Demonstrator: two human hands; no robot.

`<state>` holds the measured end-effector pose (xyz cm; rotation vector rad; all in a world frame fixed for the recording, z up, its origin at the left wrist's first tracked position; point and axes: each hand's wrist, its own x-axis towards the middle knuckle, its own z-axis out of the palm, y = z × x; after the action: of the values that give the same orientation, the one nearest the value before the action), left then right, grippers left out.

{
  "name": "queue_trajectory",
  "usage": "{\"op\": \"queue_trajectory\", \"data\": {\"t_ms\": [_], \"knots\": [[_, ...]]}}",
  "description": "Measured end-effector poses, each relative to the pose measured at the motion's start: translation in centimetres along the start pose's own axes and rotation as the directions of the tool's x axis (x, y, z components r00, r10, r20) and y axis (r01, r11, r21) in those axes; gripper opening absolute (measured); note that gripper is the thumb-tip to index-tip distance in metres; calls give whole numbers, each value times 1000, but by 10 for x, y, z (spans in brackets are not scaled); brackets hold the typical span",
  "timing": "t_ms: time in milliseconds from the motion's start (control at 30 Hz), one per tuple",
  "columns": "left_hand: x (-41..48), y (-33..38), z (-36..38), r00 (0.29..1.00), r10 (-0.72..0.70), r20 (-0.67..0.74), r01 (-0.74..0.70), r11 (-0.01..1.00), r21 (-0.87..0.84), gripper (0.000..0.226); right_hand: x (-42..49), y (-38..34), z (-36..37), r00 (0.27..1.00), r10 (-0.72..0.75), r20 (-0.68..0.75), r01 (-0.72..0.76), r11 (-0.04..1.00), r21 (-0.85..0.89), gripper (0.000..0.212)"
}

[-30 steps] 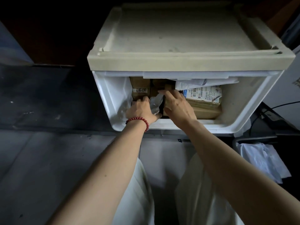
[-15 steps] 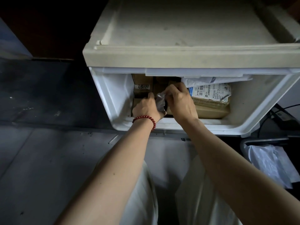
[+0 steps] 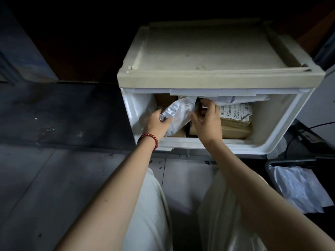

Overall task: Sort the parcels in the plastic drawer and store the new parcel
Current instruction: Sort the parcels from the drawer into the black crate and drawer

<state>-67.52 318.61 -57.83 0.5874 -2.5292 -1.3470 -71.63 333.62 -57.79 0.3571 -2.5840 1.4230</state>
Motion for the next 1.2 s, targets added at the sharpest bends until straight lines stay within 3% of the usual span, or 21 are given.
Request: {"op": "queue_trajectory", "data": {"t_ms": [67,167,300,467,600,667,800,867,1000,1200], "knots": [[-6,0,-7,999,-39,15,40,996,-76,13,-5,-4,-2,983,139,121,-148,987,64,57],[-14,5,-16,995,-88,43,94,983,-155,23,-11,-16,-2,897,282,340,-360,913,194,54],[-29,9,-23,982,-175,69,185,964,-190,15,-22,-23,-9,861,274,428,-421,856,300,32],[-39,9,-30,964,-250,90,264,940,-215,34,-27,-20,-17,851,289,438,-424,871,249,21],[-43,4,-34,991,-131,15,130,991,41,53,-29,-14,-19,865,312,394,-434,859,272,22],[-45,2,-36,1000,-28,-1,28,996,90,57,-28,-11,-21,868,337,365,-439,865,245,23],[-52,5,-39,969,229,89,-241,957,163,44,-27,-9,-24,865,357,353,-469,826,313,23],[-57,10,-38,937,302,176,-335,919,206,48,-27,-10,-24,862,351,365,-472,819,326,22],[-63,15,-29,903,325,281,-389,896,213,63,-28,-15,-24,825,364,432,-525,776,349,18],[-61,18,-20,912,316,261,-388,869,306,77,-27,-23,-27,790,390,473,-596,671,442,23]]}}
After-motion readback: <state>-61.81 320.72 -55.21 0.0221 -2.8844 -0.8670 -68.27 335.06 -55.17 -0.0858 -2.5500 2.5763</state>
